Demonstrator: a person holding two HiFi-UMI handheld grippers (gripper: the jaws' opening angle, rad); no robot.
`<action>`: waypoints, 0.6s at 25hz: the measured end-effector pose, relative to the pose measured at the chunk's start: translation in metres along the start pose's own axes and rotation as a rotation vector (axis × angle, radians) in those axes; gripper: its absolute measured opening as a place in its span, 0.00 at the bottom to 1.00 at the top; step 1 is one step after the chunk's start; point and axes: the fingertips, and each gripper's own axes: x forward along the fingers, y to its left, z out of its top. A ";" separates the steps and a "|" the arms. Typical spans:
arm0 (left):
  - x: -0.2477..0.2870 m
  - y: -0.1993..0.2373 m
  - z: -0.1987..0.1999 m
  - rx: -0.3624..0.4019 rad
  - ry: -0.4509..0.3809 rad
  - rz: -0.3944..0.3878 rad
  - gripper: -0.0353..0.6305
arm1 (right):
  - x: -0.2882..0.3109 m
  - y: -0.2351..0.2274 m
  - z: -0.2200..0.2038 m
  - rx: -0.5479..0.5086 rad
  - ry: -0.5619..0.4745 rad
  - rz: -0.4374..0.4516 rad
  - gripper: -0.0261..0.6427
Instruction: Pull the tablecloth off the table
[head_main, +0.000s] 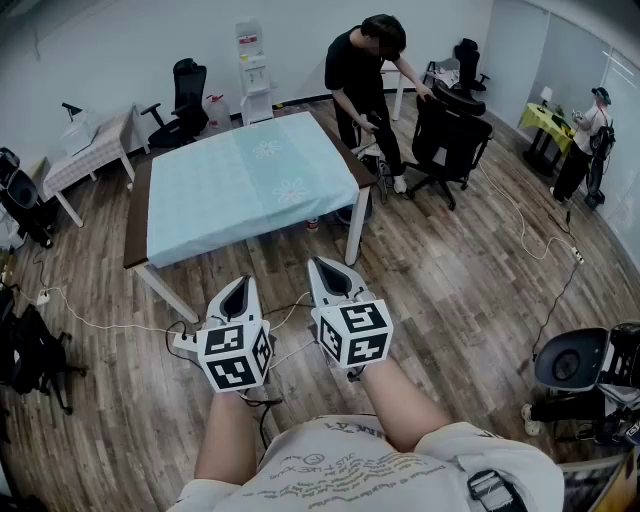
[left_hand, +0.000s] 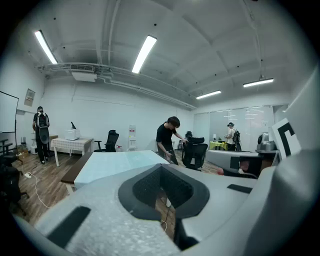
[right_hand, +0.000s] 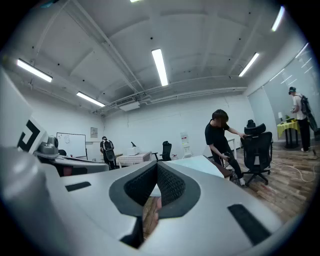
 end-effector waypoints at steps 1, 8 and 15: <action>-0.002 0.003 0.000 -0.001 -0.003 -0.005 0.07 | 0.001 0.004 -0.001 -0.001 0.000 -0.001 0.05; -0.010 0.026 0.001 -0.017 -0.015 -0.039 0.07 | 0.011 0.034 -0.008 0.006 0.000 0.009 0.06; -0.021 0.052 -0.020 -0.055 -0.003 -0.050 0.07 | 0.016 0.061 -0.019 -0.005 -0.001 0.007 0.06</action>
